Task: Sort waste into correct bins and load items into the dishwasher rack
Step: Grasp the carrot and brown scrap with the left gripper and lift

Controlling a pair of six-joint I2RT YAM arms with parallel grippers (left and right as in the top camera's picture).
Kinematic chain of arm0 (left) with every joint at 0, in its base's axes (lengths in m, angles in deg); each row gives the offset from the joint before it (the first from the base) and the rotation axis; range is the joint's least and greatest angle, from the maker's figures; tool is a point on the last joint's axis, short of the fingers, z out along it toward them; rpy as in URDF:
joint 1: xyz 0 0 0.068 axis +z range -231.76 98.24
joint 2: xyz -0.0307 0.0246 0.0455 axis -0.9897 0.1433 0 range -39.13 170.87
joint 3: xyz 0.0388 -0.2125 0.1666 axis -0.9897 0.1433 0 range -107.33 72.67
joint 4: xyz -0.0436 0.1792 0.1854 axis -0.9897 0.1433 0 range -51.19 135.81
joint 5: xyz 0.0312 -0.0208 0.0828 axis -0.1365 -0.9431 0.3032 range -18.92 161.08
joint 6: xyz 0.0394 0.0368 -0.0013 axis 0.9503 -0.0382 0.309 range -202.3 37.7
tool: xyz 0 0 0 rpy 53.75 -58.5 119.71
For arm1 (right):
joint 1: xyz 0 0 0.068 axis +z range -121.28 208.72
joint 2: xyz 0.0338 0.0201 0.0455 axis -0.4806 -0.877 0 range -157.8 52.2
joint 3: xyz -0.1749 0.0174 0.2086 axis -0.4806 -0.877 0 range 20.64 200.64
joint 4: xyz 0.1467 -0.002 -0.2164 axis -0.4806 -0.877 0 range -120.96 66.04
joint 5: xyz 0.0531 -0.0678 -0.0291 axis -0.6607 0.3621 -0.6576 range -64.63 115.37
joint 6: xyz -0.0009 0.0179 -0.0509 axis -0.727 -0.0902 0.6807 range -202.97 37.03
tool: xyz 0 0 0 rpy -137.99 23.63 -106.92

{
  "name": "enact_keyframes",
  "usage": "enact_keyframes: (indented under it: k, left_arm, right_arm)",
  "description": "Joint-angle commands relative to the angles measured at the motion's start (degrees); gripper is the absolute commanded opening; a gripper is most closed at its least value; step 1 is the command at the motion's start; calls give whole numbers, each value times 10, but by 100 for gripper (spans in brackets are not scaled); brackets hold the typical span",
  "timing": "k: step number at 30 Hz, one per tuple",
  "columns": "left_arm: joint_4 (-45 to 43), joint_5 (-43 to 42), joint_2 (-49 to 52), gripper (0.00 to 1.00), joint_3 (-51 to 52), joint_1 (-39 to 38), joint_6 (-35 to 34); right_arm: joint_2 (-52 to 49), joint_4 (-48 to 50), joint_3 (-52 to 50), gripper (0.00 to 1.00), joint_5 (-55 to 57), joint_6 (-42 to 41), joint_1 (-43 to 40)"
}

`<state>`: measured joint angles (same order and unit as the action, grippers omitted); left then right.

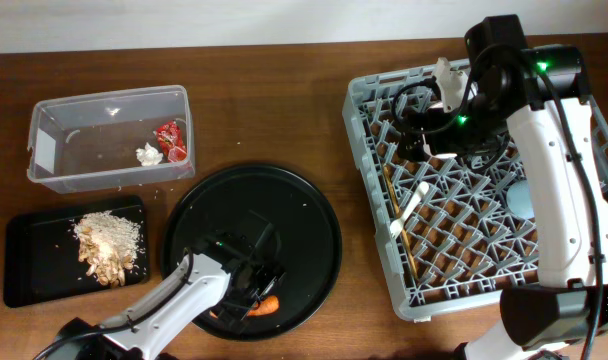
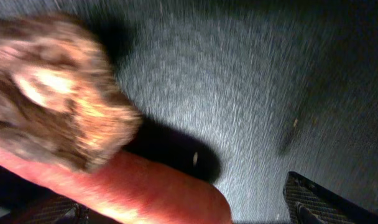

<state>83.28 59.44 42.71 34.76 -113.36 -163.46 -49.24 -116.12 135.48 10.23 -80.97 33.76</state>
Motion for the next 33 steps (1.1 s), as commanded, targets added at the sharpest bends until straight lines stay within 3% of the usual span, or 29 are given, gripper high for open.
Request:
enact_keyframes:
  k: [1,4,6,9,14,23,30,33]
  left_arm:
    - [-5,102,-5,83,5,-1,-6]
    - [-5,106,-5,64,5,-1,-6]
    - [-5,112,-5,45,5,-1,-6]
    - [-3,128,-4,34,5,-1,-6]
    - [-3,130,-5,29,5,-1,-1]
    - [27,150,-16,29,5,17,0]
    - [38,196,-86,30,-2,119,108]
    - [38,225,-123,30,-7,201,141]
  right_arm:
    - [-1,0,-2,99,-7,6,-2]
    - [-1,0,-2,99,-7,6,-2]
    - [-1,0,-2,99,-7,6,-2]
    - [-1,0,-2,99,-7,6,-2]
    - [-1,0,-2,99,-7,6,-2]
    - [-1,0,-2,99,2,6,-2]
    - [-1,0,-2,99,5,6,-2]
    - [-1,0,-2,99,6,6,-2]
